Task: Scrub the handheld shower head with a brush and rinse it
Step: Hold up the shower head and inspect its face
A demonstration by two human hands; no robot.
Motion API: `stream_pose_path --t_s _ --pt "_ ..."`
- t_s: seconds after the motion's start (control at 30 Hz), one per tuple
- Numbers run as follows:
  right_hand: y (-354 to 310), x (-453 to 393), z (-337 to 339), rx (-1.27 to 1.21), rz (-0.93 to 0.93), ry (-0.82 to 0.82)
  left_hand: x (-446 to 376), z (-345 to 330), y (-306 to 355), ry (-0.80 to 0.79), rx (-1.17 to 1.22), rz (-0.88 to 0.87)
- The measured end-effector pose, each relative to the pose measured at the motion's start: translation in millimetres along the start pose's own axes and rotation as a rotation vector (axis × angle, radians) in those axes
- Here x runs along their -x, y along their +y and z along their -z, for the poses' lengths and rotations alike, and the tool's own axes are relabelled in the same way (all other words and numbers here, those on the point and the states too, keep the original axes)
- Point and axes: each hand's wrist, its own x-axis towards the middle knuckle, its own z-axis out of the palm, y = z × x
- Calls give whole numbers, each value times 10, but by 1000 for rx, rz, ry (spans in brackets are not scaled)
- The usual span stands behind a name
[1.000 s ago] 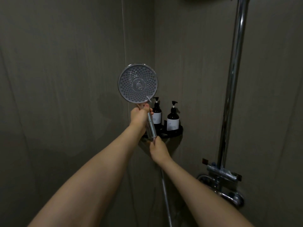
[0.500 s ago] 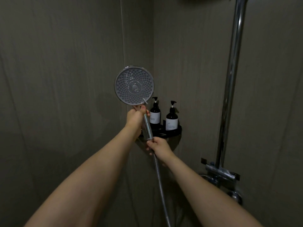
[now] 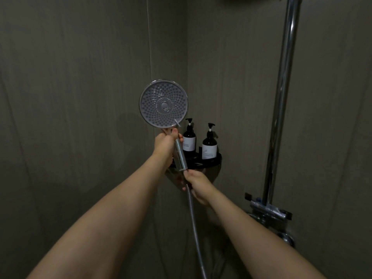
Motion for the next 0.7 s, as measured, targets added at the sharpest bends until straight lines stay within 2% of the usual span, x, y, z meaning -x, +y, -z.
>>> stream_pose_path --t_s 0.1,0.27,0.43,0.63,0.7 --pt "-6 7 38 97 15 -17 5 11 -33 4 -21 14" --pt "65 -38 35 154 49 111 24 -4 -61 -23 14 15" --pt "61 -15 43 73 62 43 33 -21 -38 -25 -12 13" --pt "13 22 56 -106 -40 20 39 -16 -49 -24 4 9" --pt "10 24 60 -90 -41 10 30 -5 -54 -28 8 16"
